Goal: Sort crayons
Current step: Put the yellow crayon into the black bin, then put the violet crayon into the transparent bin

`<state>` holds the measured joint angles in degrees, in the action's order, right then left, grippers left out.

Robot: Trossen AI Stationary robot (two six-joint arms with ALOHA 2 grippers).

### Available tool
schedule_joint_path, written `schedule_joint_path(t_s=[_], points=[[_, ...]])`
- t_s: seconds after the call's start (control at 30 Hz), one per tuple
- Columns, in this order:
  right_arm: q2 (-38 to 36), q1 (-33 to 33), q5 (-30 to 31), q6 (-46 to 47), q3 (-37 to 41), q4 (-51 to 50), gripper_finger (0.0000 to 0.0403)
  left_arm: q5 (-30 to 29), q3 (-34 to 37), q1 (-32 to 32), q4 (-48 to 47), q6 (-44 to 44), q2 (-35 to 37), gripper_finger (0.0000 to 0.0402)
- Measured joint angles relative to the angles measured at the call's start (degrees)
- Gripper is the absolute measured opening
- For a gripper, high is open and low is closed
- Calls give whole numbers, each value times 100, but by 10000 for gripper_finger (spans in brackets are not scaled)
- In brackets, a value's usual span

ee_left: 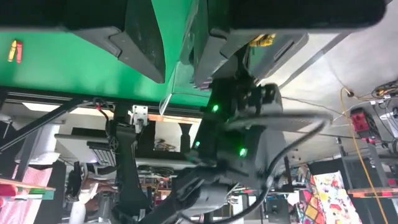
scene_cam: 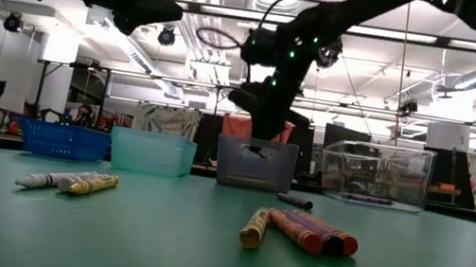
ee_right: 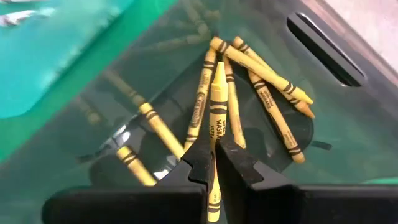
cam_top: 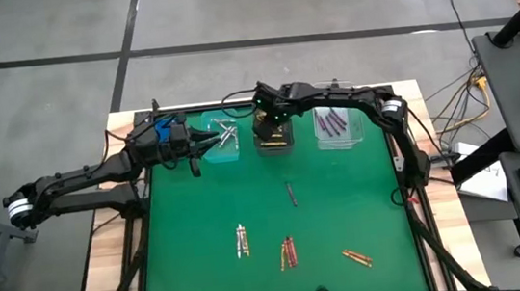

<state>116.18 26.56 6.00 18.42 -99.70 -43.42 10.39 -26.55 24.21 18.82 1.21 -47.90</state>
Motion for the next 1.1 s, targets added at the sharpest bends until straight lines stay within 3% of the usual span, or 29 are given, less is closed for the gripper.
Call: schedule_joint_path(t_s=[0.33, 0.8, 1.1], points=[[101, 30, 2, -50, -2, 92, 20, 0, 0, 0, -19, 20, 0, 68], [45, 36, 2, -53, -2, 131, 131, -101, 0, 1, -15, -21, 0, 68], [-644, -147, -706, -198, -33, 2, 126, -98, 0, 0, -40, -364, -2, 68]])
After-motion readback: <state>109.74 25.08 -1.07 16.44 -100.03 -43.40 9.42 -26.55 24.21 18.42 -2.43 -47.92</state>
